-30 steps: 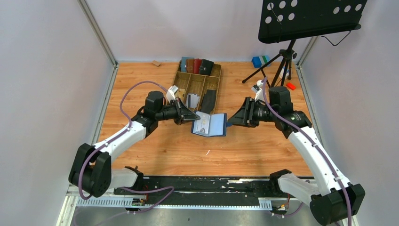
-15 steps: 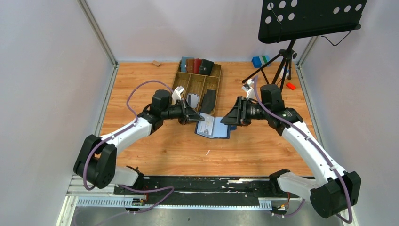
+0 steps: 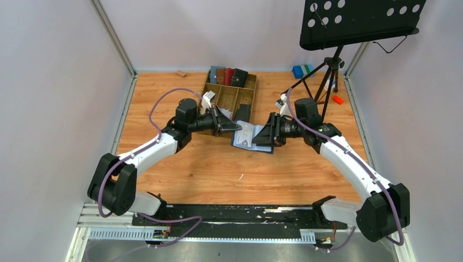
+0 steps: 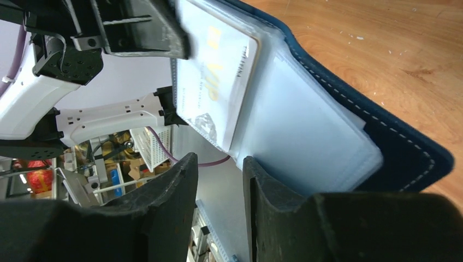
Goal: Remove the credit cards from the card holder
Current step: Remove the credit card from the card holder.
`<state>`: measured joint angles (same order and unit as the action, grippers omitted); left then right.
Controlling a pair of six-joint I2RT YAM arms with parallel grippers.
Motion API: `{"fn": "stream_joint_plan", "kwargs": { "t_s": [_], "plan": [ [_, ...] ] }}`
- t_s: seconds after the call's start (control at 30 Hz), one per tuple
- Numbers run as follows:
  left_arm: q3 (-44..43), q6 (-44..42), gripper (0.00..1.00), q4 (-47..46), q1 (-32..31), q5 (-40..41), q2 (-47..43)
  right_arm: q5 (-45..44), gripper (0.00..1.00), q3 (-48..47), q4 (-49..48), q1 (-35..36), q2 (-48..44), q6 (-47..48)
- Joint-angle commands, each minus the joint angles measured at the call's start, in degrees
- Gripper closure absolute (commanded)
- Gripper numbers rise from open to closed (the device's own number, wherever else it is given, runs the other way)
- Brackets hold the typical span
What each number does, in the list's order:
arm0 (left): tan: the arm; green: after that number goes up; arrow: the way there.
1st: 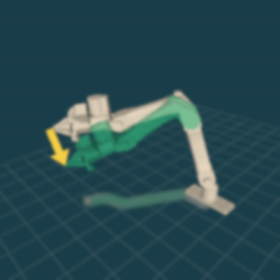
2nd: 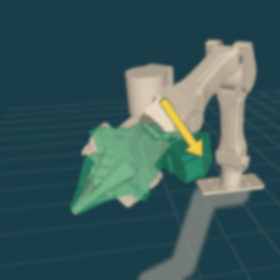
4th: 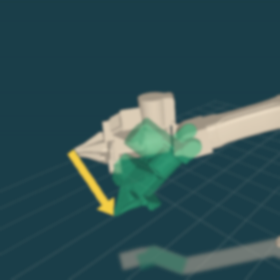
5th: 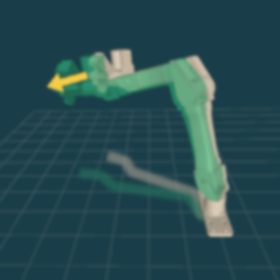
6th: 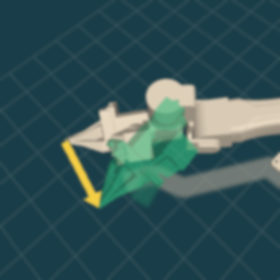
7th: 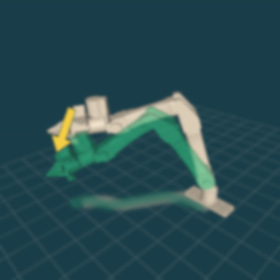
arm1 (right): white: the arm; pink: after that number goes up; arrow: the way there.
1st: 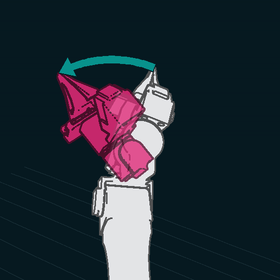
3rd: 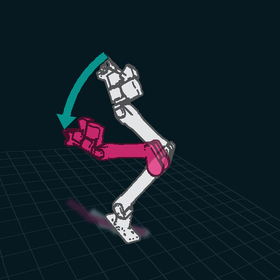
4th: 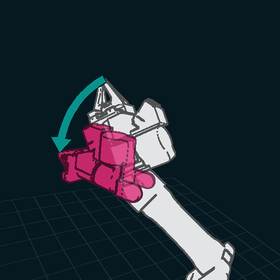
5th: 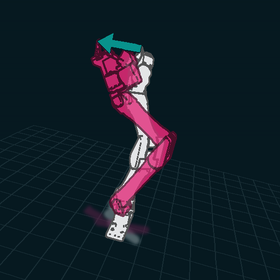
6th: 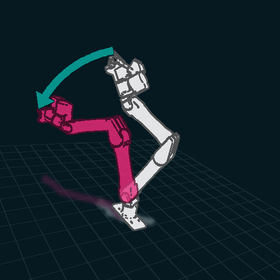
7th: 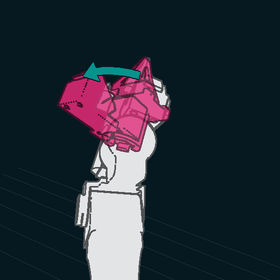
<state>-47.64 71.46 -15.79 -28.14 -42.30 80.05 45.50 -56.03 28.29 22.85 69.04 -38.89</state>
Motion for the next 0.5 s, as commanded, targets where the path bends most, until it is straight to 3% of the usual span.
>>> {"fn": "stream_joint_plan", "kwargs": {
  "t_s": [0.0,0.27,0.47],
  "plan": [
    [0.5,7.5,1.00,-11.5,-0.2,-2.4,-0.9,3.5,0.63,3.7,-10.2,0.2,-0.7,-7.3],
    [2.6,13.2,1.00,-19.3,-0.2,-3.1,-0.7,4.6,0.63,6.3,-16.8,0.0,-0.8,-12.1],
    [3.1,14.2,1.00,-20.2,-0.2,-3.7,-1.1,6.1,0.64,9.7,-27.3,-0.7,-1.3,-20.1]
  ]
}}
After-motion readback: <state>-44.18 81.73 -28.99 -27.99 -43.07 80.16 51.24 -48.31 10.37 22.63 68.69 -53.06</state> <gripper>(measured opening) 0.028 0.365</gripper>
